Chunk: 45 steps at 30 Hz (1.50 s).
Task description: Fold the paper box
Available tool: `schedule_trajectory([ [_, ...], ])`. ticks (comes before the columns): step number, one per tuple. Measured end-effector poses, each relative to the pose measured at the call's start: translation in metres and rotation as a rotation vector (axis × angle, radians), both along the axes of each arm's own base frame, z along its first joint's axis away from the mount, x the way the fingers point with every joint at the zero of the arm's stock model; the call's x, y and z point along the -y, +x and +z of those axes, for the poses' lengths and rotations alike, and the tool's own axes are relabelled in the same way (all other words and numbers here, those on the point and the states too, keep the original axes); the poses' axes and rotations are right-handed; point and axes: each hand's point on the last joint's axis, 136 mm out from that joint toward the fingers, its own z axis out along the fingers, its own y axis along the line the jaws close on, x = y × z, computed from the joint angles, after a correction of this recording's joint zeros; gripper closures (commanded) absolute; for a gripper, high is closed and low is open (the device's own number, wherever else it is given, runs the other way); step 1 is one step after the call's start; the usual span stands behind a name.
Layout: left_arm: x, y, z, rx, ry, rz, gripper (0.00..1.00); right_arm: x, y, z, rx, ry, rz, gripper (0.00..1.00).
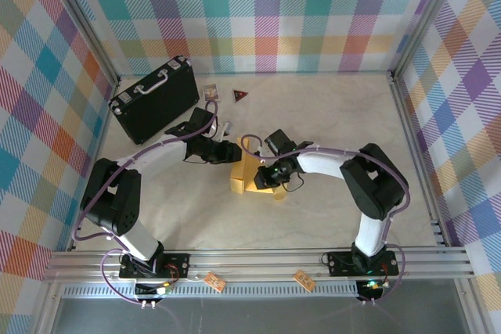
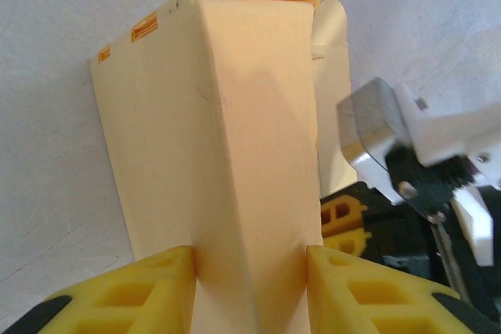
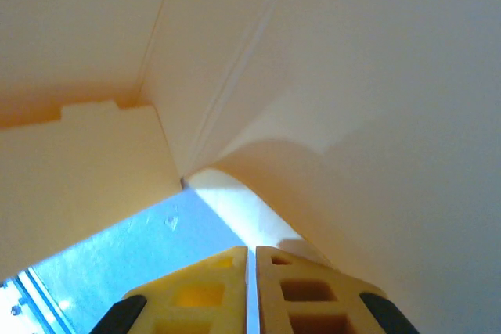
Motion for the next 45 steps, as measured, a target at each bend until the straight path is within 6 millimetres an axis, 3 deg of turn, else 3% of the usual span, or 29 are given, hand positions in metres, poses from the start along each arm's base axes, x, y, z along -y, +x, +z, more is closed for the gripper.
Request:
schedule_trajectory([
  [4, 0.0, 0.0, 0.0, 0.0, 0.0, 0.0, 0.61, 0.009, -0.009, 0.004, -0.007, -0.01, -0.003, 0.87],
  [9, 0.0, 0.0, 0.0, 0.0, 0.0, 0.0, 0.61, 0.017, -0.019, -0.007, -0.04, -0.038, -0.003, 0.87],
  [20, 0.0, 0.001, 0.0, 0.002, 0.0, 0.001, 0.61, 0.015, -0.016, -0.018, -0.101, -0.077, -0.005, 0.88],
  [29, 0.0, 0.001, 0.0, 0.002, 0.0, 0.001, 0.61, 0.014, -0.016, -0.01, -0.093, -0.049, -0.014, 0.88],
  [38, 0.0, 0.0, 0.0, 0.001, 0.0, 0.001, 0.61, -0.009, 0.003, 0.015, -0.054, 0.041, -0.026, 0.88],
  [45, 0.0, 0.0, 0.0, 0.001, 0.0, 0.001, 0.61, -0.02, 0.0, -0.007, -0.098, 0.044, -0.017, 0.87],
])
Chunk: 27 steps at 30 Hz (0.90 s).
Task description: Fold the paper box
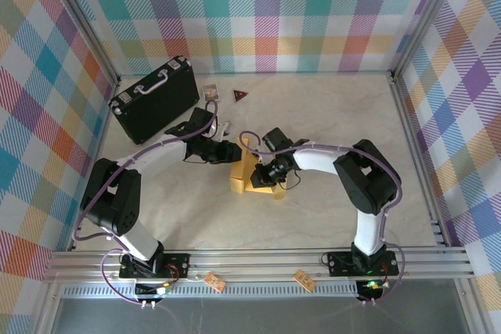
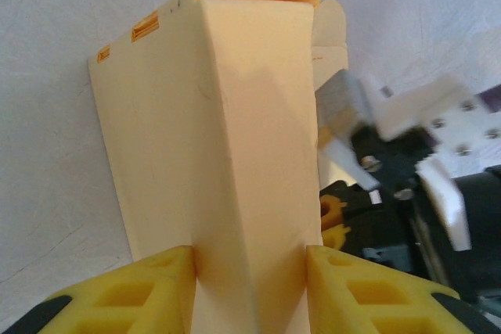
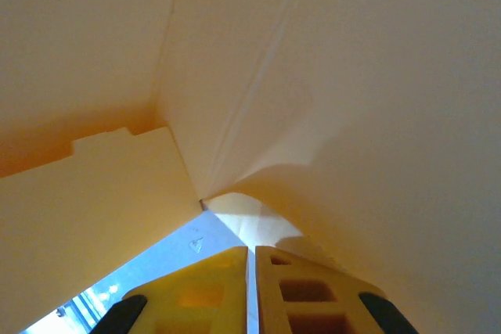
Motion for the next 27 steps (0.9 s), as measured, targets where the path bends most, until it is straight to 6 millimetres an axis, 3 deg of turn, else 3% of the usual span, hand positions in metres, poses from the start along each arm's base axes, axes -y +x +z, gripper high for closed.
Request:
schedule_trajectory([
  [11, 0.0, 0.0, 0.0, 0.001, 0.0, 0.0, 0.61, -0.003, 0.0, -0.005, -0.022, -0.024, 0.005, 0.88],
  [16, 0.0, 0.0, 0.0, -0.001, 0.0, 0.0, 0.61, -0.001, -0.001, 0.004, 0.028, -0.007, -0.01, 0.81],
  [19, 0.0, 0.0, 0.0, -0.001, 0.0, 0.0, 0.61, 0.0, 0.002, 0.018, 0.08, -0.007, -0.019, 0.76],
  [27, 0.0, 0.0, 0.0, -0.001, 0.0, 0.0, 0.61, 0.021, 0.03, 0.087, 0.293, 0.049, -0.096, 0.62],
])
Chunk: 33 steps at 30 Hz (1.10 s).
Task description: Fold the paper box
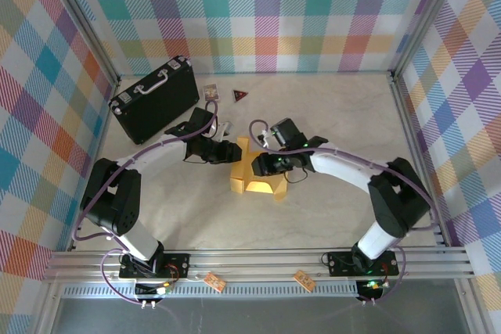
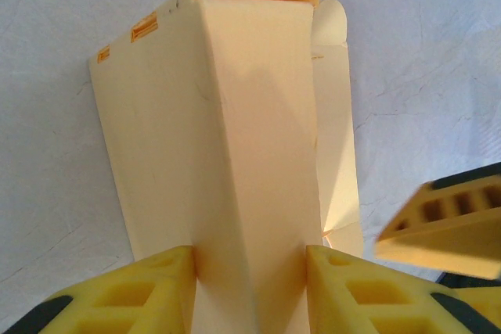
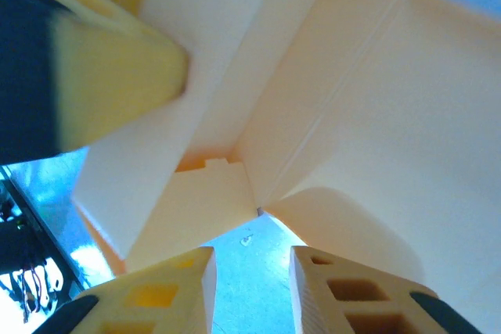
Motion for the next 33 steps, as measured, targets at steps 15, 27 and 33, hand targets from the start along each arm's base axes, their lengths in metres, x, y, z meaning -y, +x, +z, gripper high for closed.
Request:
schedule_trajectory([
  [15, 0.0, 0.0, 0.0, 0.0, 0.0, 0.0, 0.61, 0.081, 0.047, -0.042, 0.002, -0.186, -0.216, 0.51],
  [27, 0.0, 0.0, 0.0, 0.0, 0.0, 0.0, 0.62, 0.102, 0.02, -0.087, -0.162, -0.198, -0.26, 0.53],
  [33, 0.0, 0.0, 0.0, 0.0, 0.0, 0.0, 0.61, 0.089, 0.02, -0.088, -0.199, -0.12, -0.239, 0.62],
])
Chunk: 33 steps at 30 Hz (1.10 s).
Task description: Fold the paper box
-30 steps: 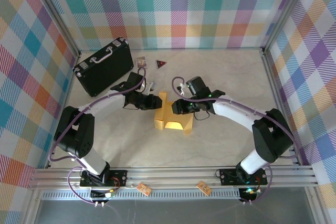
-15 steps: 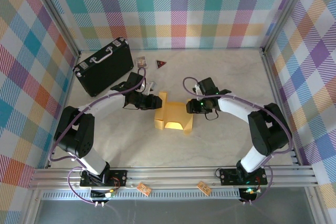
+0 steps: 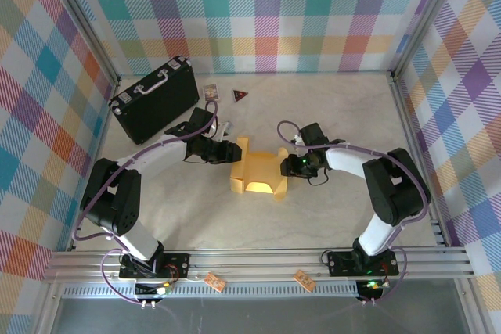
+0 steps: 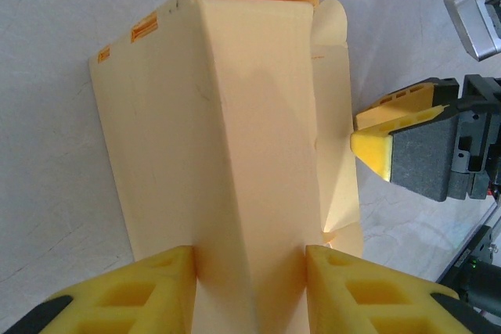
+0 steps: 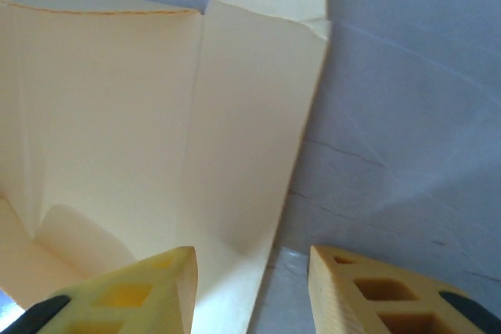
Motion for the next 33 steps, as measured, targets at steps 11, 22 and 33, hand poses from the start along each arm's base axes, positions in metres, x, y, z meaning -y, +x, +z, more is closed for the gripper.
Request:
schedule_trajectory([
  [11, 0.0, 0.0, 0.0, 0.0, 0.001, 0.0, 0.61, -0.013, -0.005, 0.002, -0.059, 0.091, -0.001, 0.76],
  [22, 0.0, 0.0, 0.0, -0.001, 0.0, 0.0, 0.61, -0.034, -0.012, 0.037, -0.031, 0.225, 0.068, 0.83],
  [33, 0.001, -0.001, -0.001, -0.007, -0.005, -0.004, 0.61, -0.047, -0.004, 0.066, -0.006, 0.292, 0.098, 0.8],
])
